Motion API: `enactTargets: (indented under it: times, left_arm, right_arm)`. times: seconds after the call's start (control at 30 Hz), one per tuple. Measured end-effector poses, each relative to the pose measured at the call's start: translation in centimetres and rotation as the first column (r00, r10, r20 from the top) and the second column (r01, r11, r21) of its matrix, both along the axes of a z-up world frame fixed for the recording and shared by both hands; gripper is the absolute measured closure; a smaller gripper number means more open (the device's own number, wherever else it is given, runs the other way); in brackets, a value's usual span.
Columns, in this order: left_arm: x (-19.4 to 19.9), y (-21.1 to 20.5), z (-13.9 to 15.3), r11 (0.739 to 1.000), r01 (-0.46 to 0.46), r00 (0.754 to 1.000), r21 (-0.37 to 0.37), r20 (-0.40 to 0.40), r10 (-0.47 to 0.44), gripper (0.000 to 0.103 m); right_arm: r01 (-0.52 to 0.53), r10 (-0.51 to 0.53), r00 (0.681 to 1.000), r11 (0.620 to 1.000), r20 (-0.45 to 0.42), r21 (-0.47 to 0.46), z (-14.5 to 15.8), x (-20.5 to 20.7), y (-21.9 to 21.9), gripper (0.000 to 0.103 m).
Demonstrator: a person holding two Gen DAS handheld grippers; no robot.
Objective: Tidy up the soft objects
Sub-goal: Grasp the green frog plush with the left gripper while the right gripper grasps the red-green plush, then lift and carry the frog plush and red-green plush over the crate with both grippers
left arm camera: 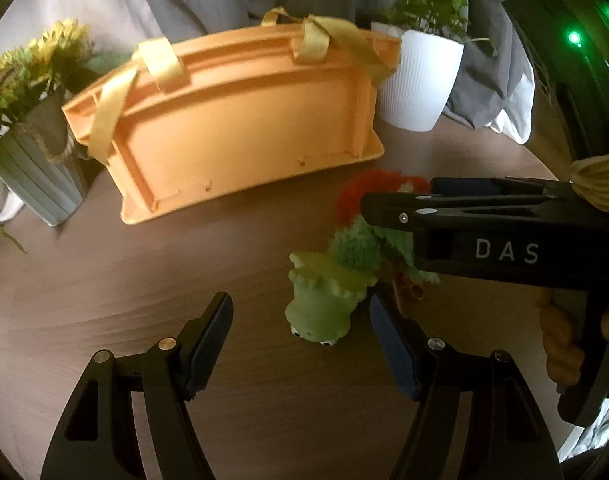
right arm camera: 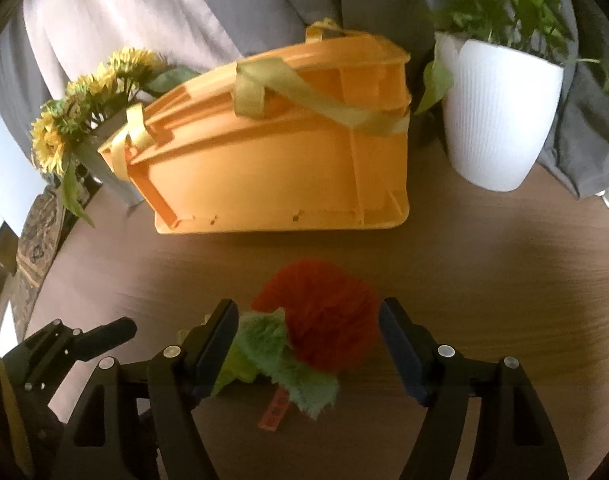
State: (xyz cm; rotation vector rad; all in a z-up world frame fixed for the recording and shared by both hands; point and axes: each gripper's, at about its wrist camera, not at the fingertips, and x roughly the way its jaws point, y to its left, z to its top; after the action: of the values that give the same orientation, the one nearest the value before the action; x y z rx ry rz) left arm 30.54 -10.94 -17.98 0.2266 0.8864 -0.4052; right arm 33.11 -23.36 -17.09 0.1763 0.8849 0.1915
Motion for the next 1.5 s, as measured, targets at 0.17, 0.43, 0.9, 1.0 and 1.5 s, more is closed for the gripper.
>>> enactTargets:
  times: [0.17, 0.43, 0.9, 1.0, 1.5]
  left_arm:
    - [0.5, -0.5, -1.1, 1.000, 0.007, 1.000, 0.001, -0.025, -0.007, 0.033]
    - [1.5, -0.8, -2.0, 1.000, 0.005, 0.999, -0.026, -0.053, -0.006, 0.047]
    - [1.0, -0.7, -2.1, 0.999, -0.001, 0.999, -0.036, -0.040, 0.000, 0.060]
    - [1.0, -0.5, -2.0, 0.999, -0.018, 0.999, -0.038, -0.041, 0.017, 0.060]
    - [-1.1, 2.5, 0.3, 0.990, -0.115, 0.993, -0.080, -0.022, 0.114, 0.060]
  right_arm:
    - [-0.006, 0.007, 1.000, 1.000, -0.028, 0.002, -1.2, 0.7, 0.0, 0.029]
    - [-0.020, 0.022, 0.997, 0.999, -0.068, 0.026, -2.8, 1.6, -0.1, 0.029]
    - [-0.032, 0.032, 0.997, 0.999, -0.068, 0.008, -3.6, 1.5, -0.2, 0.053]
    - [-0.027, 0.027, 0.998, 1.000, -0.064, 0.002, -3.6, 1.3, -0.2, 0.057]
    - [-0.021, 0.021, 1.000, 0.999, -0.007, -0.034, -1.5, -1.2, 0.9, 0.060]
